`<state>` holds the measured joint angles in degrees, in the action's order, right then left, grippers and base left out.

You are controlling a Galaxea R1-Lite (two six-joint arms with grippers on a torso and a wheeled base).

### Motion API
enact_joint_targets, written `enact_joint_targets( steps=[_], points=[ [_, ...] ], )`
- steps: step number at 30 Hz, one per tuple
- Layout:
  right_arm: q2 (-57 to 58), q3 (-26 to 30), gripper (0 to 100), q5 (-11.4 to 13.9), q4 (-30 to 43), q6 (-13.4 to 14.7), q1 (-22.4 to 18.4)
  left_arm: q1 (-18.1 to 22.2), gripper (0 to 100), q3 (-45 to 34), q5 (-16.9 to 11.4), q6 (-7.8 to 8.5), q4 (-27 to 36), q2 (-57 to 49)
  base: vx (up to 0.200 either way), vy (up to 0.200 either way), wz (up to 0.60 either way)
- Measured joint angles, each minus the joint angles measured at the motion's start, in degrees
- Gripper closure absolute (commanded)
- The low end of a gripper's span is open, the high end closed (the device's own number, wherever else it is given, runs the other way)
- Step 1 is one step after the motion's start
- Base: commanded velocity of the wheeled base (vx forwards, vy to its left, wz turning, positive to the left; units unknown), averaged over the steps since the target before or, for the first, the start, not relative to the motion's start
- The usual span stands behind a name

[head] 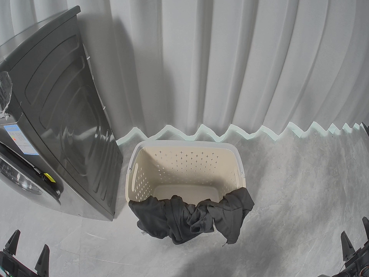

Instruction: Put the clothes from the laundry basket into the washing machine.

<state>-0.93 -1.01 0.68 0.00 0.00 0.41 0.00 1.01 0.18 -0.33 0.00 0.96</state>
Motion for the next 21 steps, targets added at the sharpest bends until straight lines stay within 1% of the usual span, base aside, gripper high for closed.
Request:
enact_joint_targets(
  steps=[6,12,21],
  points=[
    [0.0,0.0,0,-0.02,0.0,0.0,0.02,-0.02,0,0.0,0.0,-0.11,0.0,0.0,0.0,0.0,0.0],
    [0.0,0.0,0,-0.02,0.0,0.0,0.0,0.0,0,0.0,0.02,-0.27,-0.05,0.0,0.0,-0.2,0.0],
    [0.0,0.0,0,-0.02,-0.02,0.0,0.05,0.0,0,0.0,-0.02,-0.16,-0.02,0.0,0.0,0.0,0.0]
  ],
)
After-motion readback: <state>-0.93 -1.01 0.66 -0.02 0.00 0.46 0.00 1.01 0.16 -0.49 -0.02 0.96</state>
